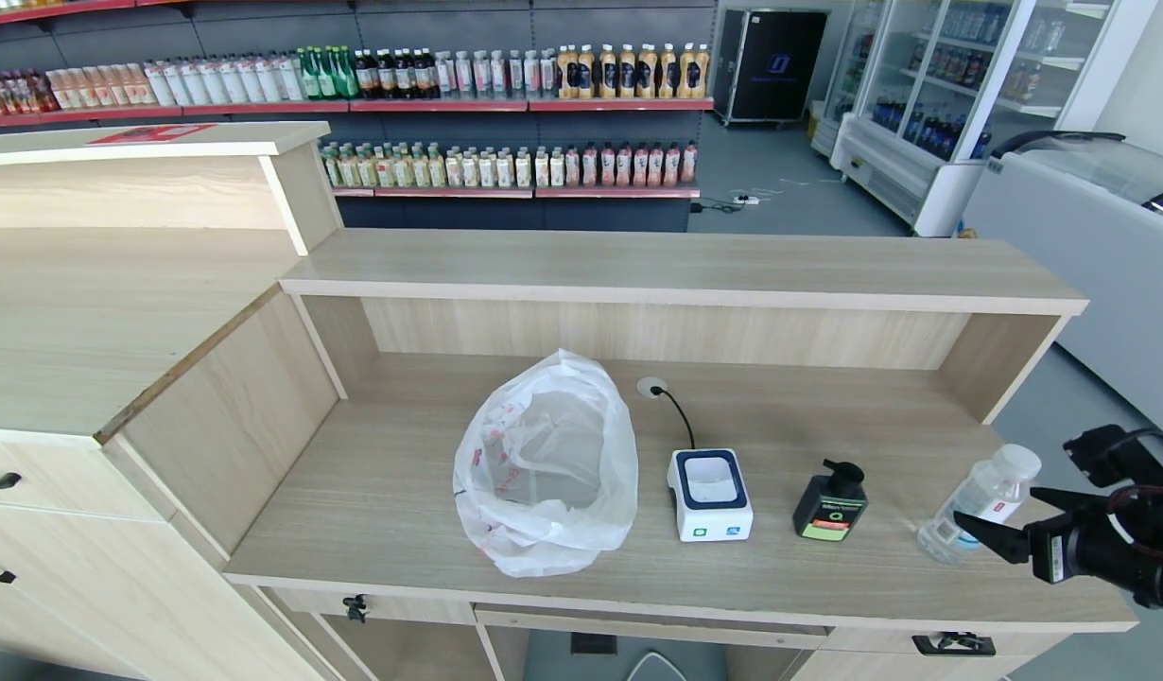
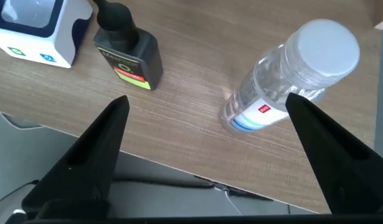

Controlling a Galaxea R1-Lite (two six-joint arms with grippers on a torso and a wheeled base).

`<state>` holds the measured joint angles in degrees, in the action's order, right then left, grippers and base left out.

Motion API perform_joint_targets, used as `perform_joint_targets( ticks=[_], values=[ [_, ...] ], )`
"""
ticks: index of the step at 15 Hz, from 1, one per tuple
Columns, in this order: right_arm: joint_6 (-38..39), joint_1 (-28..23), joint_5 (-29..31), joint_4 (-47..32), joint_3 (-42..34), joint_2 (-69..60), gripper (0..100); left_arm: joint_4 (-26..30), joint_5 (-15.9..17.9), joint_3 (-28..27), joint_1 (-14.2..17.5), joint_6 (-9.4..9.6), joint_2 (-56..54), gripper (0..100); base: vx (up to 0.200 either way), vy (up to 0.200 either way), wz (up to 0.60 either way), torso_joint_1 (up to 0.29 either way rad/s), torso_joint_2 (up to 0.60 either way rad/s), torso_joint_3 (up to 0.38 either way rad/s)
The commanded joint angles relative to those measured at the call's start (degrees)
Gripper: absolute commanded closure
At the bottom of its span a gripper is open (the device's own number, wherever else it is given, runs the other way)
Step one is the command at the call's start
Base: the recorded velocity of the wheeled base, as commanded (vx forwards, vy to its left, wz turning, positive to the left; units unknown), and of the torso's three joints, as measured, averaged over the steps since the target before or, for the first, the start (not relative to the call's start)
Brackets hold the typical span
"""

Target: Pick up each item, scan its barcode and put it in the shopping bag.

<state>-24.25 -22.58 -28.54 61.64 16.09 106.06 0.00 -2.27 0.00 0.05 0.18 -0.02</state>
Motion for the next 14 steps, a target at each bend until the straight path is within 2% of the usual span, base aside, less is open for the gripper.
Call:
perform_joint_targets(
  ticks=[1, 3, 11, 14],
  values=[
    [-1.9, -0.7, -1.6, -0.1, 3.9, 7.0, 0, 0.0, 0.0, 0.0, 0.0, -0.01, 0.0, 0, 0.000, 0.000, 0.00, 0.000, 0.00, 0.000],
    [-2.0, -0.2, -4.9, -0.6, 5.8, 9.3, 0, 0.0, 0.0, 0.0, 0.0, -0.01, 0.0, 0, 0.000, 0.000, 0.00, 0.000, 0.00, 0.000],
    [-2.6, 6.6, -5.7, -0.9, 8.5, 15.1, 0, 0.0, 0.0, 0.0, 0.0, -0.01, 0.0, 0, 0.000, 0.000, 0.00, 0.000, 0.00, 0.000],
    [-2.6, 7.5, -5.6, -0.3, 12.1, 18.4, 0, 0.0, 0.0, 0.0, 0.0, -0.01, 0.0, 0, 0.000, 0.000, 0.00, 0.000, 0.00, 0.000]
  ],
)
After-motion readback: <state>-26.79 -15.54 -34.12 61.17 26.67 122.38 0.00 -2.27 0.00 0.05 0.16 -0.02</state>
